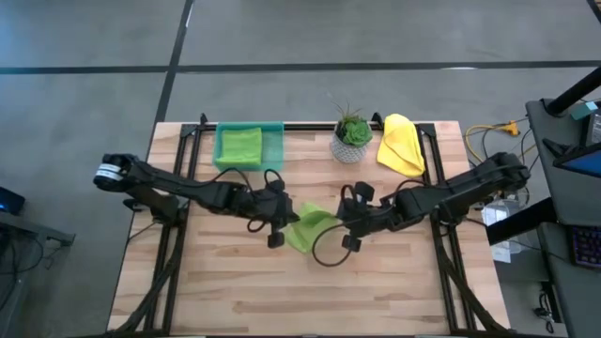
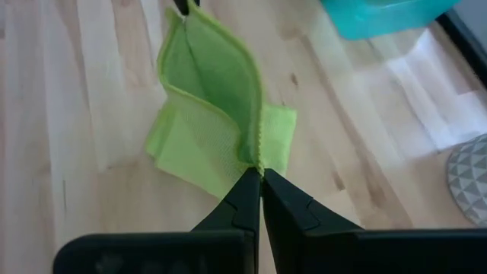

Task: Fold microfiber towels
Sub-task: Fold the yellow-green microfiber cloth

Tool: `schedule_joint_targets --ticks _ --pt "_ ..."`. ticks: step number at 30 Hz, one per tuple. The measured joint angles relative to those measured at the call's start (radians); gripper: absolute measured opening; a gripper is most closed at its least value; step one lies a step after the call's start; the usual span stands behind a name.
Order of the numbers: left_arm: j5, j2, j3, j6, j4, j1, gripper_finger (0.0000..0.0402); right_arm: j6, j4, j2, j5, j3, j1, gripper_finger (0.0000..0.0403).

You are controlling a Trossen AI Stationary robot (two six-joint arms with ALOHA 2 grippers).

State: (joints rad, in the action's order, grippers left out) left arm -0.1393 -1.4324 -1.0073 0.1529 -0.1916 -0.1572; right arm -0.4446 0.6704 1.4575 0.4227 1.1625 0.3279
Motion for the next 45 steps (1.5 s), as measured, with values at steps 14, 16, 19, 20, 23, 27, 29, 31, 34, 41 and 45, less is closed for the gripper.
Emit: schedule_joint_targets --ticks 14,16,19,20,23,27,29,31,34,41,45 --pt "0.108 -0.073 0.0 0.014 0.041 0.025 0.0176 -0.005 -0.018 0.037 -0.039 -0.008 -0.01 0.0009" --pt "0.113 -0.098 0.0 0.051 0.095 0.025 0.0194 -0.007 -0.019 0.037 -0.04 -0.008 -0.017 0.0009" --pt "0.166 -0.148 0.0 0.108 0.175 0.025 0.021 -0.014 -0.02 0.037 -0.042 -0.008 -0.031 0.0009" --pt "0.185 -0.163 0.0 0.125 0.199 0.025 0.0212 -0.02 -0.02 0.037 -0.044 -0.008 -0.036 0.0009" --pt "0.227 -0.198 0.0 0.168 0.239 0.025 0.0215 -0.023 -0.021 0.037 -0.066 -0.008 -0.054 0.0009" --pt "0.276 -0.222 0.0 0.183 0.235 0.025 0.0215 -0.022 -0.02 0.037 -0.084 -0.008 -0.072 0.0009" --pt "0.285 -0.226 0.0 0.191 0.236 0.025 0.0215 -0.022 -0.02 0.037 -0.091 -0.008 -0.081 0.0009" --pt "0.285 -0.227 0.0 0.22 0.236 0.025 0.0215 -0.022 -0.019 0.037 -0.091 -0.008 -0.091 0.0009" --pt "0.27 -0.242 0.0 0.276 0.235 0.025 0.0215 -0.021 -0.019 0.037 -0.091 -0.008 -0.102 0.0009" --pt "0.222 -0.282 0.0 0.362 0.227 0.017 0.0215 -0.019 -0.02 0.037 -0.097 -0.008 -0.113 0.0009" --pt "0.099 -0.283 -0.008 0.388 0.168 -0.002 0.021 -0.019 -0.019 0.037 -0.108 -0.008 -0.113 0.0009"
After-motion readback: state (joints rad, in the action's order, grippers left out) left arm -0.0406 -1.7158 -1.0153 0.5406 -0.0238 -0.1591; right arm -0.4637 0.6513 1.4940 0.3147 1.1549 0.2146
